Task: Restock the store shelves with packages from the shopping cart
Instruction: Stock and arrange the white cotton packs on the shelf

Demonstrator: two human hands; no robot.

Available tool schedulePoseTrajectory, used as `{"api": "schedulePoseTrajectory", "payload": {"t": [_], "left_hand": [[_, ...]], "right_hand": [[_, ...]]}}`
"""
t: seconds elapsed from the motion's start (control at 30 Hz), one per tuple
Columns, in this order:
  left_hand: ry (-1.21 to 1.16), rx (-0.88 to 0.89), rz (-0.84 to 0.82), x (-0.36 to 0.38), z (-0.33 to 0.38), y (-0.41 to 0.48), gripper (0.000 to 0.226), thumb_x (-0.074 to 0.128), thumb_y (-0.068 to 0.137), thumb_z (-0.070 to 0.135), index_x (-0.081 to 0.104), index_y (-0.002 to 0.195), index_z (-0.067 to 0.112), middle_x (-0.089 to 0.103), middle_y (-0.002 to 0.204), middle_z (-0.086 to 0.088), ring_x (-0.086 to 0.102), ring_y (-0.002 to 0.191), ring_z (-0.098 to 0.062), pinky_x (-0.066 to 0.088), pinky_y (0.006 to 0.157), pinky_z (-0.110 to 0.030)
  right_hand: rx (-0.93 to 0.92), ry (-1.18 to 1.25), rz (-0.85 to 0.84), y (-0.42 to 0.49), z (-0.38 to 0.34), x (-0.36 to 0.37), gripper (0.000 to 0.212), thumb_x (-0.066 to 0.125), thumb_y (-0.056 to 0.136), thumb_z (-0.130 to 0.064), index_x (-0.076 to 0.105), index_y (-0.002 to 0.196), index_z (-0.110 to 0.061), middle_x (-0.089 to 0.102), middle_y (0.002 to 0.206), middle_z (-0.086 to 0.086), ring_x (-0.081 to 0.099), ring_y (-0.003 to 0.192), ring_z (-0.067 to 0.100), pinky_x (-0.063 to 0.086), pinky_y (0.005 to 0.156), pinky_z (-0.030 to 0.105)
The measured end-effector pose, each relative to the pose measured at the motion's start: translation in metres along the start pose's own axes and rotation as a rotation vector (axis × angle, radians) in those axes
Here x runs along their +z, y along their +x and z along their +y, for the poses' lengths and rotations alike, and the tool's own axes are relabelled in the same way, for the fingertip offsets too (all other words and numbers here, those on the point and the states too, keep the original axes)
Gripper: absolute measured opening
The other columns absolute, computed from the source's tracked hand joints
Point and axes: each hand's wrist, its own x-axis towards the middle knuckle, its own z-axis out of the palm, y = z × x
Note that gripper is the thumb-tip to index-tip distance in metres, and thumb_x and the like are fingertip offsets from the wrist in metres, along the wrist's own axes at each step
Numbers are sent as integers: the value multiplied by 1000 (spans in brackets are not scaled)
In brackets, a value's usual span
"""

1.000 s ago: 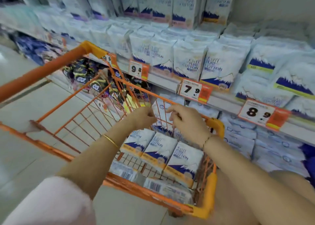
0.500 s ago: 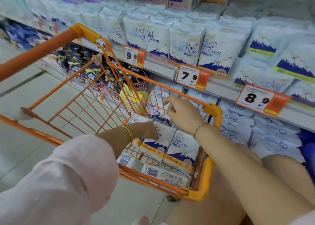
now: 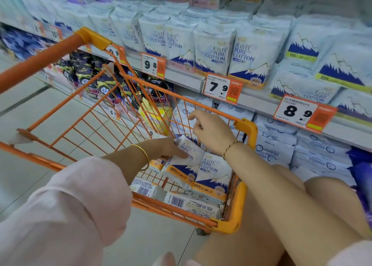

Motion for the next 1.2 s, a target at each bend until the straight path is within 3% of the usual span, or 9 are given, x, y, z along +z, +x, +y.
{"api": "schedulePoseTrajectory", "payload": {"t": [0.2, 0.27, 0.33, 0.4, 0.57, 0.77, 0.93, 1.07, 1.2], "left_hand": [[571, 145, 190, -12, 41, -42, 61, 75, 75, 30, 41, 120, 7, 54, 117, -9, 53, 104, -27, 47, 89, -38], [618, 206, 145, -33, 57, -77, 54, 74, 77, 33, 44, 114, 9, 55, 114, -7, 53, 100, -26, 46, 87, -37], [532, 313, 45, -60, 72, -115, 45, 73, 78, 31, 52, 109, 7, 61, 107, -7, 59, 96, -26, 48, 84, -38], [309, 463, -13, -84, 86, -150, 41, 78, 74, 22, 57, 106, 9, 67, 103, -7, 64, 95, -24, 52, 82, -38], [-192, 764, 66, -125, 127, -177, 57, 77, 67, 14, 54, 119, 6, 70, 111, -4, 67, 100, -16, 56, 83, -25], [-405, 945, 230, -136, 188, -140, 51, 66, 84, 22, 48, 128, 3, 65, 119, -6, 65, 104, -16, 54, 84, -27], [-60, 842, 611, -153, 217, -90, 44, 54, 92, 37, 49, 128, 11, 54, 122, -3, 53, 103, -16, 44, 91, -31], [278, 762, 649, -162, 236, -59, 49, 44, 97, 34, 38, 140, 11, 39, 146, -9, 41, 131, -24, 33, 109, -35], [442, 763, 637, -171, 253, -45, 48, 36, 100, 32, 37, 141, 7, 35, 148, -14, 32, 137, -28, 26, 113, -39]], "right_hand": [[-30, 175, 97, -6, -7, -9, 29, 42, 92, -9, 55, 116, -19, 65, 84, 7, 65, 75, 25, 53, 73, 45], [-56, 281, 205, -14, -12, -23, 25, 49, 92, -11, 58, 115, -18, 64, 89, -2, 63, 79, 10, 54, 78, 31], [-85, 384, 336, -23, -18, -45, 23, 55, 91, -13, 58, 114, -18, 57, 92, -12, 55, 82, -5, 45, 75, 9], [-64, 491, 426, -28, -25, -74, 23, 58, 90, -18, 54, 112, -21, 54, 94, -15, 52, 84, -5, 42, 72, 5], [74, 680, 342, -23, -27, -134, 44, 60, 85, -47, 48, 119, -21, 63, 101, -5, 61, 85, 9, 48, 69, 26], [141, 608, 410, 24, -25, -189, 31, 64, 85, -40, 53, 99, -14, 66, 91, 2, 61, 68, 13, 51, 52, 26], [308, 741, 572, 88, 3, -228, 31, 69, 82, -34, 50, 90, -11, 63, 94, 10, 57, 65, 18, 53, 58, 34], [308, 660, 703, 144, 16, -240, 25, 67, 85, -24, 47, 91, -11, 57, 92, 8, 49, 57, 12, 45, 39, 20], [217, 449, 778, 191, 29, -244, 44, 65, 85, -21, 43, 120, -4, 54, 100, 2, 52, 85, 16, 43, 66, 23]]}}
